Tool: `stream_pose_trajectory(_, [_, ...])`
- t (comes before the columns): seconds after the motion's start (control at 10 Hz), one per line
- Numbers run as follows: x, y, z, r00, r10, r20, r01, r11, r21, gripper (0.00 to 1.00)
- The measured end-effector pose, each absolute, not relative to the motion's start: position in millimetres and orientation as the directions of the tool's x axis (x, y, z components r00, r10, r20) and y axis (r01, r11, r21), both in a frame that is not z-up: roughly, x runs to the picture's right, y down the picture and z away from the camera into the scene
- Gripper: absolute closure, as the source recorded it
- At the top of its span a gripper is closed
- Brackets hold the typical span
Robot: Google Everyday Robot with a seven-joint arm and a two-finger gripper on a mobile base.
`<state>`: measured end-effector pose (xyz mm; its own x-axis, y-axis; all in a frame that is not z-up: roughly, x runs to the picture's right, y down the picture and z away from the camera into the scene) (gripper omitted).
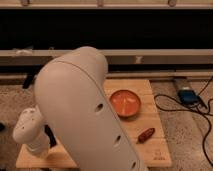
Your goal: Push the eraser across the table
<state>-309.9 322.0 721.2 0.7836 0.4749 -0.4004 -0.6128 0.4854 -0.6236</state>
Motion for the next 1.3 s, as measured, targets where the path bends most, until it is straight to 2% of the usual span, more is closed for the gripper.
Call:
stream_pose_trajectory(0.7, [-298, 310, 738, 0.778, 0.475, -0.411, -0.618, 0.464, -0.635, 1.00])
stream_pose_trajectory(1.3, [-317, 294, 742, 0.781, 0.501, -0.373, -0.610, 0.484, -0.627, 1.00])
